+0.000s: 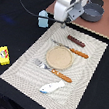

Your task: Interact with the objects in diverse but meaningful ways.

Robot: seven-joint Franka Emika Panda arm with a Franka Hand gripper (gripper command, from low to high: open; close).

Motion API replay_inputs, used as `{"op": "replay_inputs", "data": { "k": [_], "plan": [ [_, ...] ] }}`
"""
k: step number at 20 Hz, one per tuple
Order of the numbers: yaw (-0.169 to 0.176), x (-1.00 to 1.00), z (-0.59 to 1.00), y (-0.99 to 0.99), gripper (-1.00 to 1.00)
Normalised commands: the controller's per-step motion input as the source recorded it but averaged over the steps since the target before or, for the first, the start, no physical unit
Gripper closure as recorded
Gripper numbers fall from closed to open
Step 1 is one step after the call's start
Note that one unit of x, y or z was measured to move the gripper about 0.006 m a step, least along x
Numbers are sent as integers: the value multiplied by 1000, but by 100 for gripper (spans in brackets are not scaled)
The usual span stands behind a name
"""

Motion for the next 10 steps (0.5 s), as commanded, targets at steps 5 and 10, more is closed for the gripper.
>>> {"op": "replay_inputs", "data": {
  "k": [5, 10],
  "plan": [
    [28, 441, -346, -191, -100],
    [29, 370, -237, -69, -100]
  ]
}}
